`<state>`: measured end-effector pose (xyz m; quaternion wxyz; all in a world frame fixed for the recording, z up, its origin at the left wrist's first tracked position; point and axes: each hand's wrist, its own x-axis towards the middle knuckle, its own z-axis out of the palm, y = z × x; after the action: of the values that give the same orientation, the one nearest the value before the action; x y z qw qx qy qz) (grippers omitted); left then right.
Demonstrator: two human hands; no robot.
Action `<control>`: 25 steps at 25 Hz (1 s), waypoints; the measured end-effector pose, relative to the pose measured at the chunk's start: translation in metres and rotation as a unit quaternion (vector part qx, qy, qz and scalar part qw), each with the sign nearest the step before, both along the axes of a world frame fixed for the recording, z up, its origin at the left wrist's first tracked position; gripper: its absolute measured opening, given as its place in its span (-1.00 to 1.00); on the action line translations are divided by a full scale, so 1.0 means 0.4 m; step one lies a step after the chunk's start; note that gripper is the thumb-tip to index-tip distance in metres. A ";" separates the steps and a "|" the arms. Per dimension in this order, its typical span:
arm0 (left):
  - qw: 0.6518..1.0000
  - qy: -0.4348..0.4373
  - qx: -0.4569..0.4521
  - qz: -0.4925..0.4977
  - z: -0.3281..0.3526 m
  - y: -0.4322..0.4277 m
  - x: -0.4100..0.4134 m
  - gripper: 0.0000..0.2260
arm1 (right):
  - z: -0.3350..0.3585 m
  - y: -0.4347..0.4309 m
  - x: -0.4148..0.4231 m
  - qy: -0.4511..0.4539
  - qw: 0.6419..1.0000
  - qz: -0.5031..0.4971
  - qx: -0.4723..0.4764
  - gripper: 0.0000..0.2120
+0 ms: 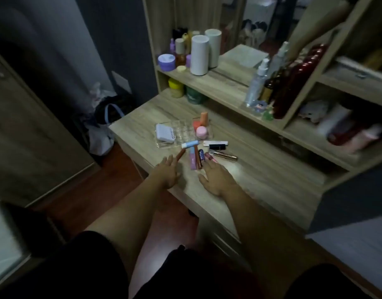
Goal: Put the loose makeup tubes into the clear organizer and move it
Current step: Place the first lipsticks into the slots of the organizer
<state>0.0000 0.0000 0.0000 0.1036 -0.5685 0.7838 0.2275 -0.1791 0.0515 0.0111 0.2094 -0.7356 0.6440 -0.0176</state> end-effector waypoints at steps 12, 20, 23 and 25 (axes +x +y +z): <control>0.993 0.097 -0.061 0.015 -0.083 -0.131 -0.028 -0.56 | -0.082 -0.191 -0.016 0.018 0.999 0.023 -0.033 -0.63; 0.982 0.132 -0.069 0.114 -0.115 -0.166 -0.047 -0.69 | -0.076 -0.352 -0.016 0.015 0.996 -0.089 -0.006 -0.70; 0.977 0.141 -0.051 0.149 -0.111 -0.175 -0.054 -0.78 | -0.085 -0.369 -0.017 0.026 0.994 -0.105 0.020 -0.68; 0.975 0.144 -0.055 0.163 -0.110 -0.185 -0.055 -0.78 | -0.086 -0.376 -0.021 0.022 0.992 -0.118 0.036 -0.68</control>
<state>-0.0220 -0.0738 -0.0439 -0.0801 -0.6550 0.6984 0.2772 -0.1875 -0.0990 -0.0234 0.2179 -0.6468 0.7308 -0.0029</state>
